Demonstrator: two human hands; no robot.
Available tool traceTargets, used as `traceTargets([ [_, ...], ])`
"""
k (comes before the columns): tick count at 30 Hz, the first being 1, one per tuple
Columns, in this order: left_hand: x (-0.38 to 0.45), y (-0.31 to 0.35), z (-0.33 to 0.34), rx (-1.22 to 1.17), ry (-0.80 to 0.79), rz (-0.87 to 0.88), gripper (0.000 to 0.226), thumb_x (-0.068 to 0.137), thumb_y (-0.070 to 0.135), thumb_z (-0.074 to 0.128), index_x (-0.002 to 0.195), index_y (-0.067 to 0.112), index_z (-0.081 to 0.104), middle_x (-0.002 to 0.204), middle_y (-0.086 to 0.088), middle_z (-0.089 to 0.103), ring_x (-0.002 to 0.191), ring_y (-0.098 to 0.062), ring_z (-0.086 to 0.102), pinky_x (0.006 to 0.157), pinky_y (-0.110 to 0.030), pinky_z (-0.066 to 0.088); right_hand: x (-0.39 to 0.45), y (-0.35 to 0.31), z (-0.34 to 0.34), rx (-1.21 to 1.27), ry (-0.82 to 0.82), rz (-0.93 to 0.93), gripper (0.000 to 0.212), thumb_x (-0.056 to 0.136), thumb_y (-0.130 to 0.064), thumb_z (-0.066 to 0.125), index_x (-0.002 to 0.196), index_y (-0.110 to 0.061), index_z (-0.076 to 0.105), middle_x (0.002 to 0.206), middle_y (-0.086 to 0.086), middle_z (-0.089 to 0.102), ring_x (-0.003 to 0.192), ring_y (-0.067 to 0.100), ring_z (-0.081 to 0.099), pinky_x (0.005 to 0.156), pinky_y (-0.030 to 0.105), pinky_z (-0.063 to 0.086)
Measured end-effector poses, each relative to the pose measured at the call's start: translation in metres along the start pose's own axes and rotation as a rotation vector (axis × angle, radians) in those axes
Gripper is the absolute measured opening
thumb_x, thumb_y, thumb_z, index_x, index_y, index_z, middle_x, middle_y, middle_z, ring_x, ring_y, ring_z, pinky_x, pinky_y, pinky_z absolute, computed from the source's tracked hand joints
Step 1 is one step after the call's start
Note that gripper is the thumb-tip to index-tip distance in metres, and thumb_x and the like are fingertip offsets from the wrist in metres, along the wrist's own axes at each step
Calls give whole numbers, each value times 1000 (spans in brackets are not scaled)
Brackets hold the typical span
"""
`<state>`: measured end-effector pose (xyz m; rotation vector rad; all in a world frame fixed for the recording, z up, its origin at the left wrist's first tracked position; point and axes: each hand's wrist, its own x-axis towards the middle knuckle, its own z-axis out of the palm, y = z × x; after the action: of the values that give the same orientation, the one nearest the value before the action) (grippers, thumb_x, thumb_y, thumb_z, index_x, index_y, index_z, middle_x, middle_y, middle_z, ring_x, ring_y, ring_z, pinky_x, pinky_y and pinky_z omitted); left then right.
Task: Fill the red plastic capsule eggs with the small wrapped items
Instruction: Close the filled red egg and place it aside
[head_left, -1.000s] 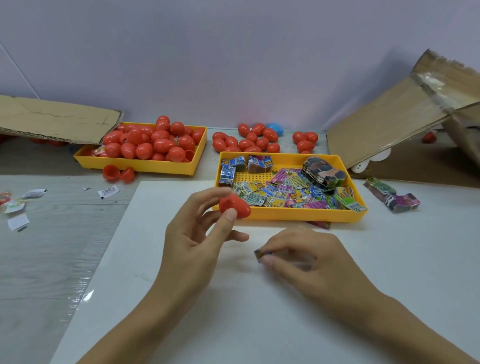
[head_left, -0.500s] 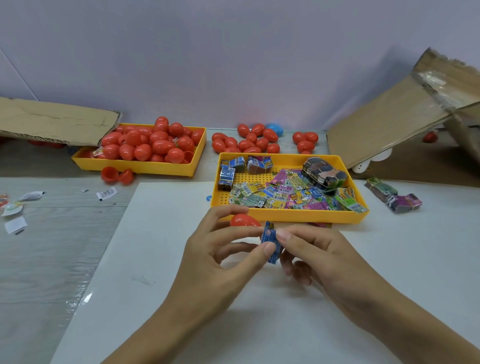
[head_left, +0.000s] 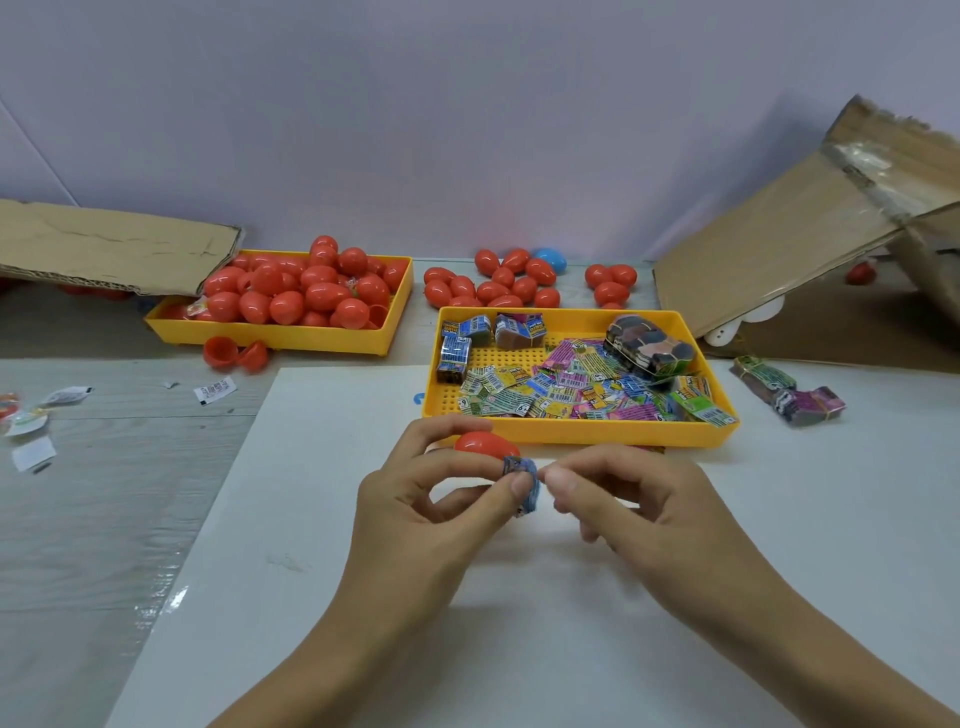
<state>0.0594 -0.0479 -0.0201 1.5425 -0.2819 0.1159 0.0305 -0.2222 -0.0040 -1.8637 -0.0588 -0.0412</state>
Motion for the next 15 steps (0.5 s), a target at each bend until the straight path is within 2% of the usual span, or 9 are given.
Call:
traceTargets([
  [2, -2, -1, 1, 1, 5, 43, 11, 69, 17, 88, 70, 15, 77, 111, 1, 65, 103, -17, 68, 71, -22, 59, -2, -1, 2, -7, -15, -26, 14, 79, -42, 67, 87, -34, 76, 83, -8, 72, 73, 9, 62, 68, 41, 54],
  [3, -3, -1, 2, 0, 10, 59, 9, 69, 16, 86, 70, 19, 77, 110, 5, 65, 104, -16, 68, 71, -23, 59, -3, -1, 2, -8, -11, -34, 14, 79, -41, 69, 88, -35, 76, 86, -7, 73, 75, 11, 63, 68, 43, 54],
  [4, -3, 0, 2, -4, 16, 72, 10, 69, 17, 85, 70, 22, 77, 110, 7, 64, 104, -16, 68, 71, -22, 59, -3, -1, 2, 2, -8, -36, 15, 77, -41, 70, 90, -35, 76, 87, -7, 73, 74, 11, 62, 65, 40, 54],
  [6, -3, 0, 2, -28, 11, 88, 10, 68, 24, 86, 70, 27, 76, 111, 9, 64, 105, -16, 68, 72, -22, 59, -2, -2, -1, 89, -34, -4, 21, 75, -41, 73, 95, -36, 76, 84, -10, 71, 67, 7, 58, 54, 23, 47],
  [8, -3, 0, 2, -45, -2, 92, 6, 68, 29, 82, 70, 28, 76, 112, 7, 64, 105, -17, 68, 73, -23, 59, -1, -1, -3, 207, -79, 41, 22, 75, -36, 73, 96, -31, 78, 75, -13, 67, 58, 1, 51, 51, 11, 40],
  [11, -4, 0, 2, -53, -13, 75, 8, 67, 29, 82, 71, 25, 78, 112, 4, 64, 106, -18, 67, 73, -26, 60, 0, -1, -3, 215, -67, 1, 15, 75, -30, 76, 88, -25, 79, 67, -15, 67, 55, -1, 50, 50, 7, 38],
  [13, -3, 1, 2, -51, -19, 60, 11, 66, 23, 87, 72, 23, 78, 110, 4, 65, 105, -17, 67, 73, -26, 60, 0, 0, -3, 181, -28, -51, 10, 75, -29, 82, 83, -24, 79, 68, -12, 69, 57, -1, 52, 51, 7, 39],
  [15, -2, 1, 1, -73, -35, 29, 8, 67, 15, 85, 72, 18, 79, 108, 3, 66, 105, -14, 67, 70, -24, 59, 0, -1, -4, 191, 3, -73, 8, 74, -28, 80, 81, -23, 80, 69, -9, 70, 58, 1, 52, 51, 7, 38],
])
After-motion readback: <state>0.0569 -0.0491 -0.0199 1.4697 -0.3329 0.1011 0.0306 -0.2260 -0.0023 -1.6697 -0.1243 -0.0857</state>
